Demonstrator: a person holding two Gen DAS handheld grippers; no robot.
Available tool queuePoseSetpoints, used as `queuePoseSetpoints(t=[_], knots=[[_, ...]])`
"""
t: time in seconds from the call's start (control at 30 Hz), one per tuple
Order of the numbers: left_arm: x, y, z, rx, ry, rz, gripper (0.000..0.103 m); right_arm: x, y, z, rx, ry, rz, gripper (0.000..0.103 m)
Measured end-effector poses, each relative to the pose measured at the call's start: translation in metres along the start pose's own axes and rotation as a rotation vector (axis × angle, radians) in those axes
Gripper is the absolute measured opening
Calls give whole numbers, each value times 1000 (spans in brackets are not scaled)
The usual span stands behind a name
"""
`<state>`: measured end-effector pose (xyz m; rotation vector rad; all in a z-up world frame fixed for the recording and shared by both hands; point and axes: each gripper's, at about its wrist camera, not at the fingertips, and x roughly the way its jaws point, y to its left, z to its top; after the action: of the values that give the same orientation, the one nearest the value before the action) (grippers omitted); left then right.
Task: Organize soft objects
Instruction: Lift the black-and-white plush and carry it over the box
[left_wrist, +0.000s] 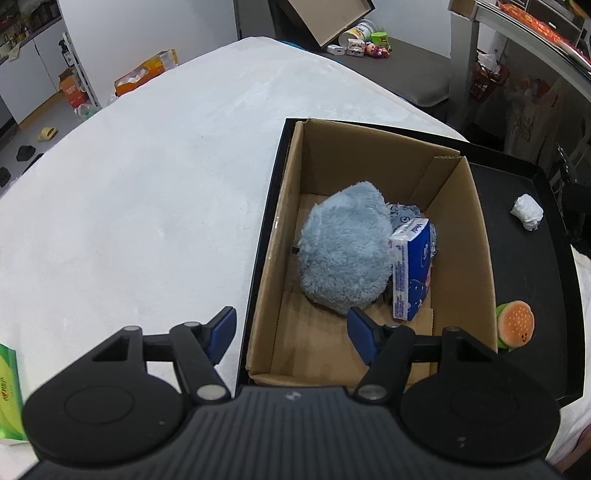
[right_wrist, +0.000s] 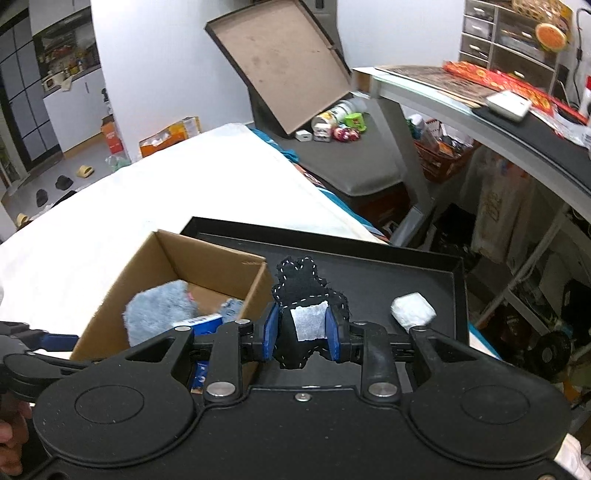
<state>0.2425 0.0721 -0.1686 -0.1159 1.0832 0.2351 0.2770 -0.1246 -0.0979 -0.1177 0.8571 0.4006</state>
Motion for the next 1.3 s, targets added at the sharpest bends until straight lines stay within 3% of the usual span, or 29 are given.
queuePoseSetpoints(t=[0.17, 0.37, 0.73, 1.17, 1.27, 1.3], knots=[[5, 5, 0, -15, -2, -16, 63, 2, 14, 6, -29, 0, 7, 27], [11, 10, 1, -34, 2, -38, 51, 4, 31, 12, -73, -1, 17, 27], [20, 26, -1, -74, 14, -59, 14, 16, 58, 21, -128, 2, 39, 28], [25, 42, -2, -100, 24, -98, 12, 28, 84, 28, -163, 16, 64, 28], [25, 43, -2, -101, 24, -104, 12, 30, 88, 29, -165, 22, 101, 33], [25, 43, -2, -102, 24, -105, 12, 31, 89, 29, -160, 29, 120, 40]])
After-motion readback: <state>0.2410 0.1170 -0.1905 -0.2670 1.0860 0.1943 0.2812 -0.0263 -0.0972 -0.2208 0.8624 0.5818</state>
